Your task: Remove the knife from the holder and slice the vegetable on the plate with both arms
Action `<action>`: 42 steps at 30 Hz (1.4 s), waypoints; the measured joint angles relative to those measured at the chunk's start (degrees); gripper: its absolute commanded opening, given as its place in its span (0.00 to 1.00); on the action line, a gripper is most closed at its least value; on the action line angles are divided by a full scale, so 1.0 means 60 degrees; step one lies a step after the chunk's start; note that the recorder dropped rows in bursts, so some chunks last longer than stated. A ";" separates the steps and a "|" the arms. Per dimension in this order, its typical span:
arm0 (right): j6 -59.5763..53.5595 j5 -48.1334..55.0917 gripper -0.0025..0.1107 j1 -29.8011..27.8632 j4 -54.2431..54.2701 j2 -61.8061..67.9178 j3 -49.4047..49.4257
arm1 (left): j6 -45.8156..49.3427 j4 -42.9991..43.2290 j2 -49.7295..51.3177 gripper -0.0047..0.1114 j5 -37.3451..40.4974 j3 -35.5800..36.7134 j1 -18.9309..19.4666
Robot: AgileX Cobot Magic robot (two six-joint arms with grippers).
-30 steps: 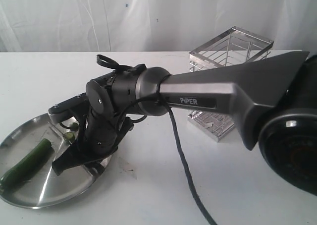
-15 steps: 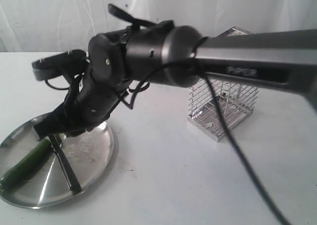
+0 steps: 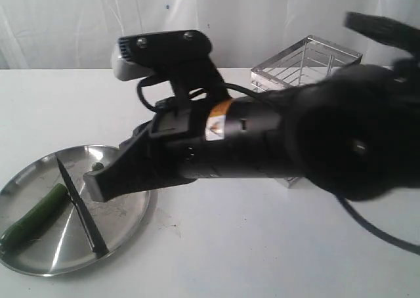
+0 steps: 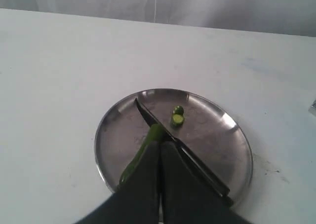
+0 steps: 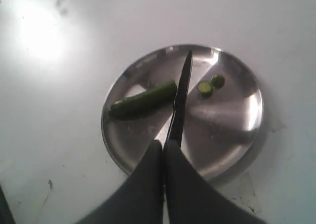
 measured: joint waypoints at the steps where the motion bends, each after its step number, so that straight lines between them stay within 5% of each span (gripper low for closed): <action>1: 0.0000 -0.0321 0.02 0.0025 0.0020 -0.0362 0.0333 | -0.0037 0.0020 0.0000 0.04 -0.0097 -0.0018 0.0000; 12: 0.0000 -0.2485 0.02 0.0099 0.0061 -0.2555 0.2007 | -0.0059 0.0020 0.0000 0.04 -0.0627 -0.0094 0.0000; 37: -0.1799 -0.2488 0.02 0.0099 -0.0298 -0.2980 0.2029 | -0.0059 0.0020 0.0000 0.04 -0.0627 -0.0094 0.0000; 42: -0.1964 -0.0807 0.02 -0.0528 -0.0325 -0.3786 0.2029 | -0.0059 0.0020 0.0000 0.04 -0.0627 -0.0094 0.0000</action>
